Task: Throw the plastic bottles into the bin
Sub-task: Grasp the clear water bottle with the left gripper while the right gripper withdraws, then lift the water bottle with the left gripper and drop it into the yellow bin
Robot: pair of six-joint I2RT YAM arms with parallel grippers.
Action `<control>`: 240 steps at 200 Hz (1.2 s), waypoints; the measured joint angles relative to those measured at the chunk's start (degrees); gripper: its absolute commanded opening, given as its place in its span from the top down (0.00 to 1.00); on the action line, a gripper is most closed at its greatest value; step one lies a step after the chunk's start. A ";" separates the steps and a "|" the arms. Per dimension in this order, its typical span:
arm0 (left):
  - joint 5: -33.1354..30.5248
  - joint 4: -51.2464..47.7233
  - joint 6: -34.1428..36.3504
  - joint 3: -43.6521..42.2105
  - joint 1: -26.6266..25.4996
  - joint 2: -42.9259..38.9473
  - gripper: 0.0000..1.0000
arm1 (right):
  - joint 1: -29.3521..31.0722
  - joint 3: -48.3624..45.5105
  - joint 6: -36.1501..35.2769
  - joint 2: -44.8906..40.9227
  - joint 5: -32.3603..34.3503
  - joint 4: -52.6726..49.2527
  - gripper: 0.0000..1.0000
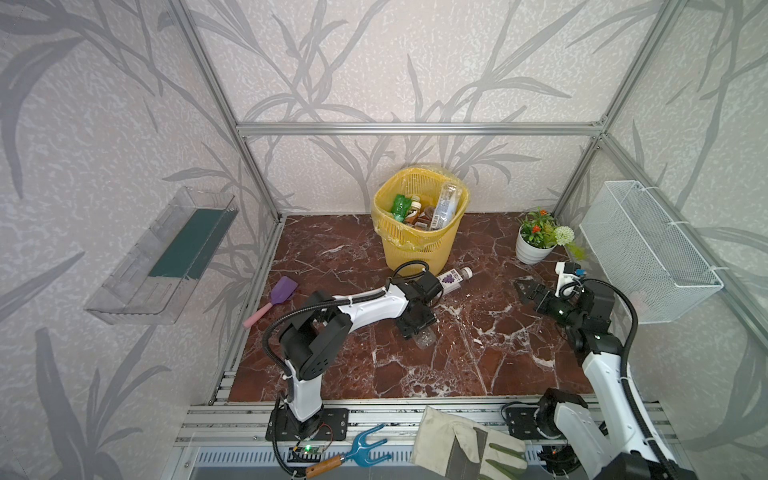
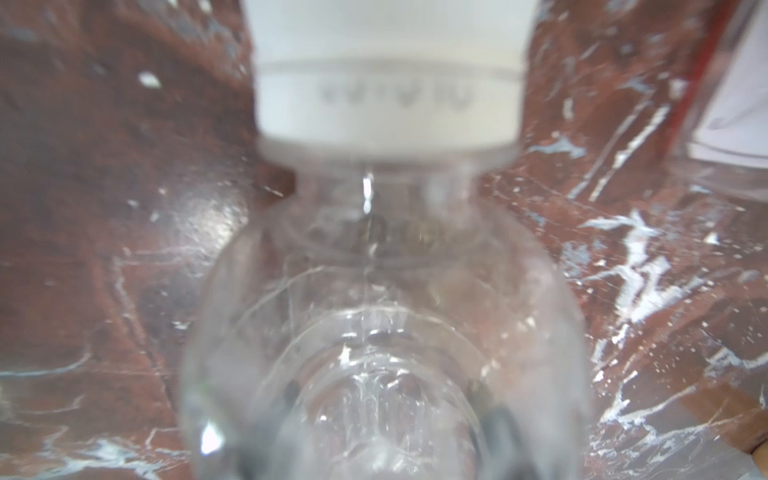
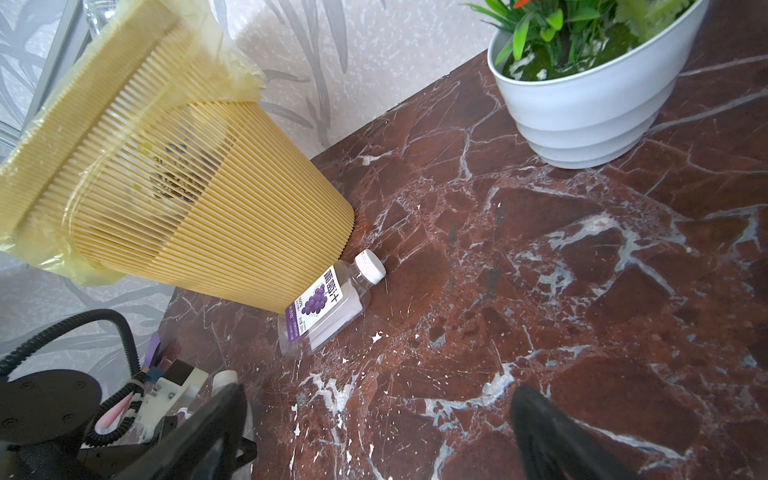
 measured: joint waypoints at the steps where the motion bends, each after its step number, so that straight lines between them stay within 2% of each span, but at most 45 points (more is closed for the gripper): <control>1: -0.17 -0.02 0.20 -0.04 0.00 -0.17 0.40 | 0.00 0.00 0.00 0.02 -0.02 0.00 0.01; 70: -8.72 -1.40 5.81 -4.00 -0.59 -15.39 0.40 | -0.02 0.02 2.43 1.18 -1.99 1.88 0.02; 100: -14.75 -2.86 8.98 -5.07 -1.40 -23.19 0.46 | -0.02 0.02 3.72 1.20 -1.99 2.10 0.04; 125: -21.94 -3.28 14.43 -4.13 -1.64 -29.22 0.45 | 0.04 0.02 4.81 1.20 -2.01 2.21 0.05; 155: -31.41 -0.31 25.22 0.11 -1.64 -33.29 0.44 | 0.76 0.04 6.38 1.20 -1.99 3.28 0.07; 177: -36.76 3.67 34.82 4.42 -1.55 -33.48 0.44 | 1.68 0.09 7.17 1.20 -1.97 3.43 0.07; 200: -39.17 7.56 44.54 11.17 -0.50 -31.04 0.43 | 2.32 0.09 7.63 1.20 -1.92 3.41 0.07; 223: -36.81 9.44 51.52 20.79 3.78 -25.53 0.43 | 2.56 0.20 7.72 1.03 -1.75 3.37 0.07; 240: -32.68 8.22 54.97 31.87 8.79 -18.36 0.40 | 2.60 0.22 7.72 0.39 -1.44 3.17 0.07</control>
